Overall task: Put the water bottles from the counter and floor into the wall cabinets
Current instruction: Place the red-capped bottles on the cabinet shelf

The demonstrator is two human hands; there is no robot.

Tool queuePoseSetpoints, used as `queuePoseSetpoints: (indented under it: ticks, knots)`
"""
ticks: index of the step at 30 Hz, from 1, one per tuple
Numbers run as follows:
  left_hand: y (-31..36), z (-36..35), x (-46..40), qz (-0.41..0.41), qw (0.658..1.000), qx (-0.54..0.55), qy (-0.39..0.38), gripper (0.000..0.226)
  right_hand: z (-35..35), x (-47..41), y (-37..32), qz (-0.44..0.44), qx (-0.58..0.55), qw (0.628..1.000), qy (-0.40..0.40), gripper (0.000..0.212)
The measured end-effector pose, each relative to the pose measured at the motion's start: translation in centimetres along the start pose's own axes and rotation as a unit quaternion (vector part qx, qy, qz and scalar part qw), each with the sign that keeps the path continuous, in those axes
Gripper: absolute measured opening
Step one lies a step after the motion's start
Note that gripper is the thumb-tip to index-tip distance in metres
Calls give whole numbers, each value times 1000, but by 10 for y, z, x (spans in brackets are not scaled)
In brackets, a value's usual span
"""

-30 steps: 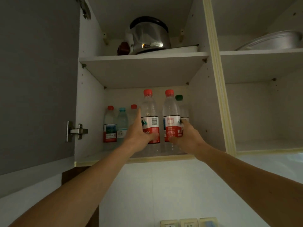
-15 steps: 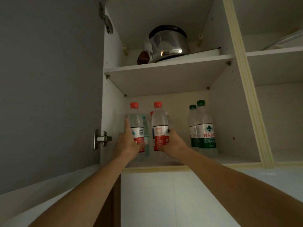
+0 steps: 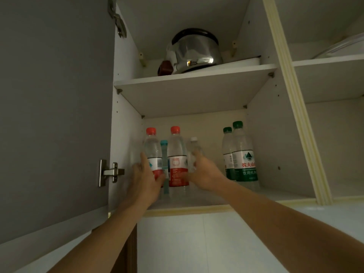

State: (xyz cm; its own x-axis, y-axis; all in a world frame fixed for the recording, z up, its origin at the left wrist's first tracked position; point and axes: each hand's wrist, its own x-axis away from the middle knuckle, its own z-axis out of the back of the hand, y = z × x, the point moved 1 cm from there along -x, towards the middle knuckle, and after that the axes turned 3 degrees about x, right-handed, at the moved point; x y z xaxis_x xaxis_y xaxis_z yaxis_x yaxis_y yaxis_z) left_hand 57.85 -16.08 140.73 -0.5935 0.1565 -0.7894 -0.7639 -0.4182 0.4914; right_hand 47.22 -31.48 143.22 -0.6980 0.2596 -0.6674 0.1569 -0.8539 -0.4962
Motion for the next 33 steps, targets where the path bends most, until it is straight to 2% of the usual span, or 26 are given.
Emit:
queuePoseSetpoints:
  ticks: [3, 6, 9, 11, 16, 21, 25, 28, 31, 33]
  knots:
    - [26, 6, 6, -85, 994, -31, 58, 93, 41, 6, 13, 46, 126, 979, 156, 57]
    - [62, 5, 10, -210, 974, -14, 88, 75, 80, 9, 32, 66, 164, 946, 271, 47]
    - [94, -11, 8, -304, 950, 11, 63, 67, 104, 7, 55, 32, 144, 943, 299, 55]
    - [109, -28, 4, -314, 948, 30, 31, 64, 110, 8, 71, 11, 120, 952, 280, 67]
    - [128, -77, -23, -232, 966, 85, -70, 59, 106, 14, 107, -53, 68, 976, 198, 88]
    - [137, -111, -62, -81, 964, 181, -178, 64, 104, 15, 113, -57, 52, 985, 157, 90]
    - [145, -137, -72, 69, 914, 324, -234, 67, 103, 16, 118, -73, 23, 989, 129, 87]
    - [147, -161, -69, 155, 870, 355, -305, 80, 104, 14, 120, -68, 10, 989, 134, 78]
    - [149, -172, -69, 191, 823, 399, -356, 75, 103, 12, 122, -67, 3, 988, 139, 76]
    - [151, -173, -71, 189, 808, 424, -363, 70, 103, 11, 123, -69, -11, 987, 147, 76]
